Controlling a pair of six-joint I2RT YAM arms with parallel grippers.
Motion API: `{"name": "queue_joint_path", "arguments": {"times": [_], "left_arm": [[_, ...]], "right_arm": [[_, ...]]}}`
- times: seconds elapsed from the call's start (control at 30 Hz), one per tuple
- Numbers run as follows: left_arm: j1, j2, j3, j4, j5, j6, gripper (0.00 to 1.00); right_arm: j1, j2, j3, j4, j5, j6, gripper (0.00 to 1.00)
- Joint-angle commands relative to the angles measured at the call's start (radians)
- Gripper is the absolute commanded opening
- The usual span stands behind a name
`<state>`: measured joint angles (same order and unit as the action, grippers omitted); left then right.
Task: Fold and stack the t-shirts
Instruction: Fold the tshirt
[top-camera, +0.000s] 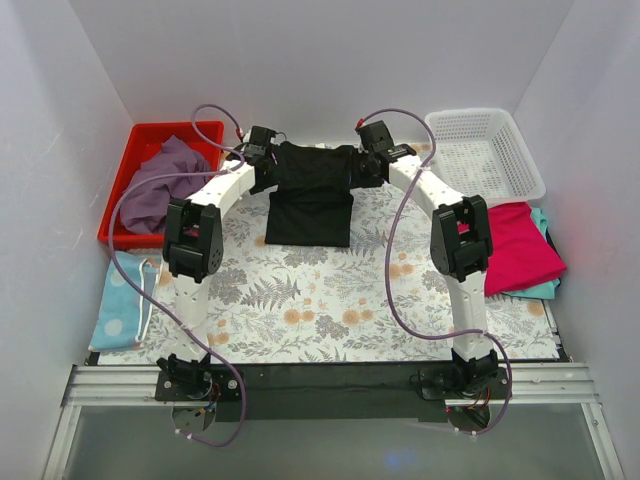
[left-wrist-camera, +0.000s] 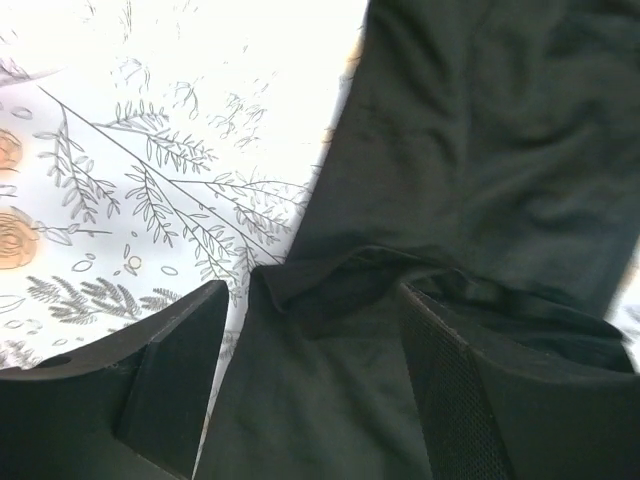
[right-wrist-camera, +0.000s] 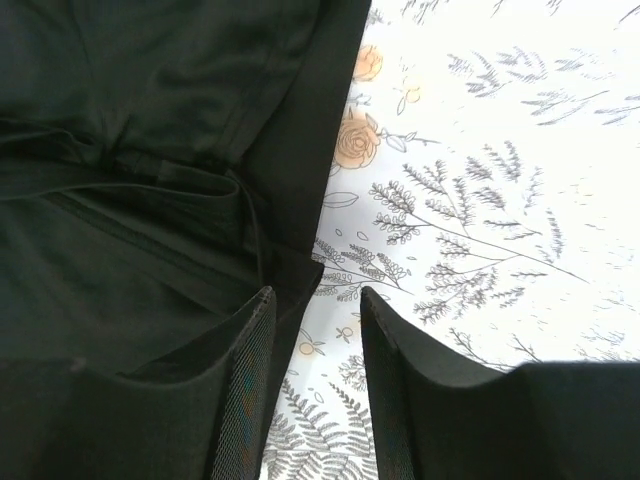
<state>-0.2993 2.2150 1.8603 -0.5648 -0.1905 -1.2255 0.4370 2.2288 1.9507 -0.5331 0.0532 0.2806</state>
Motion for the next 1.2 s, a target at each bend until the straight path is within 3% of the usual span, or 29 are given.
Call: {"name": "queue_joint_path", "arguments": {"times": [0.0,0.17,0.3,0.43,0.47,0.87,1.17], "left_arm": [[0.000,-0.187,-0.024,0.023,0.039,0.031,0.67],[-0.017,-0.296,-0.209,0.036,0.089,0.031,0.67],[-0.035,-0.318,-0.320,0.045,0.146,0.035,0.56],[-0.046,-0.278,-0.348,0.040,0.174,0.044,0.37],[-0.047,-0.265,-0.346,0.042,0.172,0.044,0.37],[-0.043,-0.014,-0.075,-0.020,0.119,0.098,0.36],[-0.021,0.071,0.089,-0.046,0.098,0.093,0.36]], "right_arm": [[-0.003,-0.116,0.018,-0.002,0.016,-0.006,0.46],[0.045,-0.173,-0.128,0.008,-0.046,0.015,0.45],[0.088,-0.175,-0.197,0.025,-0.055,0.022,0.43],[0.101,-0.141,-0.210,0.033,-0.116,0.046,0.43],[0.103,-0.135,-0.207,0.035,-0.122,0.051,0.43],[0.085,0.020,-0.032,0.021,-0.125,0.055,0.42],[0.031,0.095,0.094,0.001,-0.093,0.043,0.42]]}}
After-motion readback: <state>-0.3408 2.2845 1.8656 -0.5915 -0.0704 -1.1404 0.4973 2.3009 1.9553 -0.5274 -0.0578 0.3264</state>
